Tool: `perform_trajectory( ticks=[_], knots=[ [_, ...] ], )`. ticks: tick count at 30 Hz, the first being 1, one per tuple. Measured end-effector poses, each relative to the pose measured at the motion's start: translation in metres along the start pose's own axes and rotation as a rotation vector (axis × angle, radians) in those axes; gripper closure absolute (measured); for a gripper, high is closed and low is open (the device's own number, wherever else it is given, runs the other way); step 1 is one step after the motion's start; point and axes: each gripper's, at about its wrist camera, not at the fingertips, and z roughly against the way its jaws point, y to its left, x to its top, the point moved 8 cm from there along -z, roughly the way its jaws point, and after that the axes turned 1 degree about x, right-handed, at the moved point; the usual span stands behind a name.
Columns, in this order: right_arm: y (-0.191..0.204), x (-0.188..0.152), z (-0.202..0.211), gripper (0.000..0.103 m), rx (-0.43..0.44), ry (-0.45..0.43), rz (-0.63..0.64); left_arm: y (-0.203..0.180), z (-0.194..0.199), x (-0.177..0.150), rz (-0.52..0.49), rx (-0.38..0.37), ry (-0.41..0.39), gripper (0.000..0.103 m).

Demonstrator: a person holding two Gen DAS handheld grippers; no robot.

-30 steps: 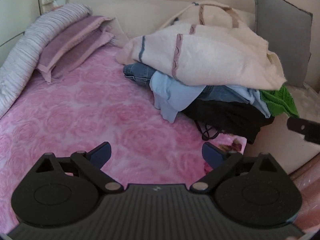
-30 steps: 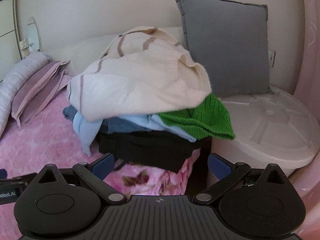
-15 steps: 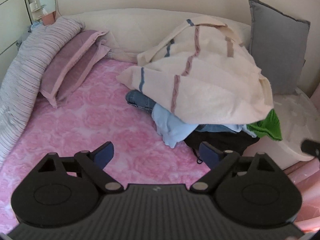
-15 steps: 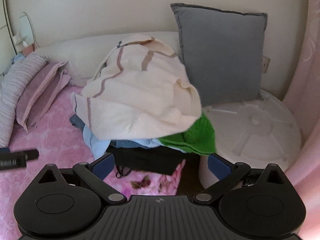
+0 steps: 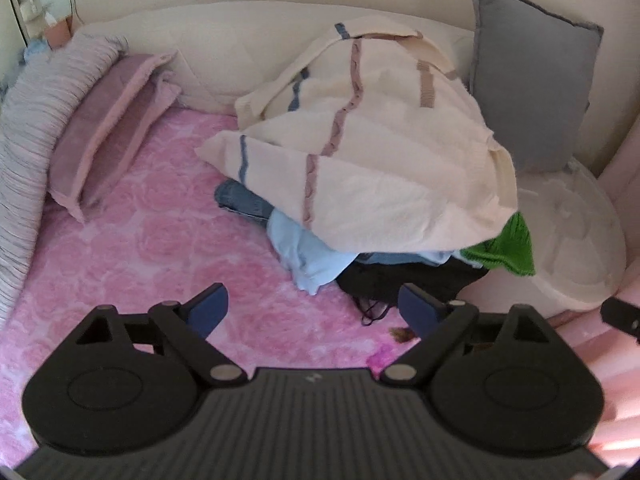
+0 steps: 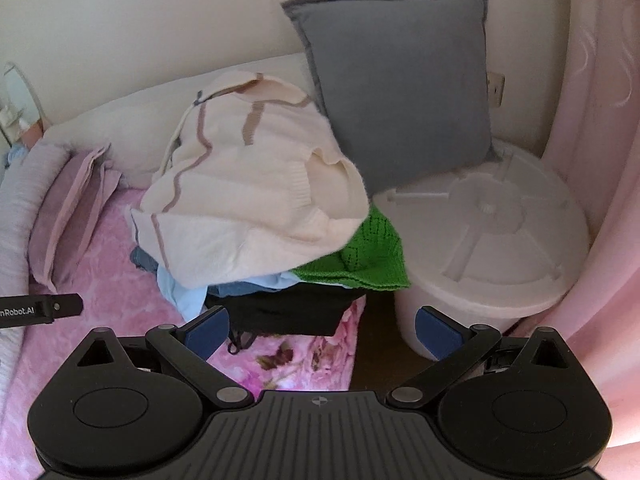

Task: Fold clothes
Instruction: 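Grasp the cream striped towel edges with both grippers and lift it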

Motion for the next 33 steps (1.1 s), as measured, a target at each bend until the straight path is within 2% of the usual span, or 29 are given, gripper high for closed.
perform_trajectory(
  ticks=[3, 4, 6, 12, 16, 24, 29, 33],
  knots=[
    [-0.010, 0.011, -0.026, 0.001, 0.026, 0.024, -0.023, -0.002, -0.021, 0.011, 0.041, -0.006, 0.023, 0.012],
    [-0.013, 0.015, -0.037, 0.011, 0.039, 0.034, -0.028, -0.003, -0.030, 0.016, 0.056, -0.008, 0.029, 0.013],
    [-0.020, 0.021, -0.062, 0.026, 0.060, 0.069, -0.043, -0.005, -0.049, 0.024, 0.083, -0.017, 0.046, 0.013],
    [-0.048, 0.038, -0.126, 0.025, 0.120, 0.154, -0.145, -0.011, -0.102, 0.049, 0.165, -0.033, 0.101, 0.015],
    [-0.064, 0.049, -0.163, 0.025, 0.150, 0.189, -0.256, -0.007, -0.133, 0.066, 0.223, -0.018, 0.116, 0.015],
    [-0.082, 0.064, -0.219, 0.022, 0.295, 0.231, -0.561, 0.014, -0.186, 0.093, 0.388, -0.016, 0.133, 0.015],
    [-0.103, 0.067, -0.246, 0.019, 0.298, 0.219, -0.774, 0.031, -0.218, 0.104, 0.504, -0.019, 0.147, 0.015],
    [-0.117, 0.061, -0.266, 0.019, 0.286, 0.230, -0.930, 0.034, -0.234, 0.107, 0.541, -0.045, 0.166, 0.015]
  ],
)
